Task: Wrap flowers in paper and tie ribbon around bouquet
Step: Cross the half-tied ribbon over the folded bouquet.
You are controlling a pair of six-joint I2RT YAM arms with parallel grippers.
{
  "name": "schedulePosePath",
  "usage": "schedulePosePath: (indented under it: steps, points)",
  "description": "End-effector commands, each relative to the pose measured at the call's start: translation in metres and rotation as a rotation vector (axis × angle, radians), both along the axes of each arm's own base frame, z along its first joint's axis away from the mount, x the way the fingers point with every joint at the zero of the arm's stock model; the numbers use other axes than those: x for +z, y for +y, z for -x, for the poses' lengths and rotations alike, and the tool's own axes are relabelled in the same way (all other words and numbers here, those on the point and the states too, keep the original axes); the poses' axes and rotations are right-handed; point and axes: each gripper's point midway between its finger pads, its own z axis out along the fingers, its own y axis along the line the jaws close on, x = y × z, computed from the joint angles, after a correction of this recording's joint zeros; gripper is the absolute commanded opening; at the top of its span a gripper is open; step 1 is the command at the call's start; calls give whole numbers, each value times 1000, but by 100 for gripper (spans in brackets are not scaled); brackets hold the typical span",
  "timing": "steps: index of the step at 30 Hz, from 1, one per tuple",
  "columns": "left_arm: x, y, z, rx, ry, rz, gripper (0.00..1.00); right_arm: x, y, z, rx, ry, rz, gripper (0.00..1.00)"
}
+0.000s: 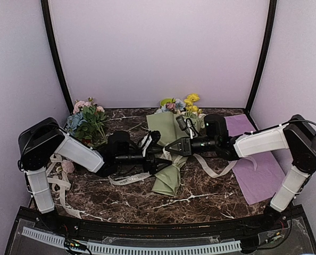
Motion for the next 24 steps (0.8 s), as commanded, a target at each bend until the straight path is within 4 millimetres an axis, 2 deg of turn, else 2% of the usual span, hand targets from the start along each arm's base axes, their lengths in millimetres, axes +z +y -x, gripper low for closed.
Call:
schedulePosePath:
  steps: [1,4,6,13,16,21,24]
  points:
    - [3,-7,-8,11,-59,-28,76,21,4,7,43,-64,-34,0]
    - [4,-8,-8,8,-61,-16,65,21,4,7,51,-68,-22,0]
    - [6,-10,-7,-3,-56,3,53,19,4,7,56,-68,-14,0]
    - [-2,-10,-9,-3,-54,0,34,26,3,13,78,-84,-20,0]
    - [-7,-12,-10,-6,-54,-15,33,26,2,16,91,-81,-17,0]
    - [-8,-15,-14,0,-52,-9,38,23,-1,20,104,-81,1,0]
    - [-5,-16,-12,-12,-49,9,30,21,-2,21,111,-77,9,0]
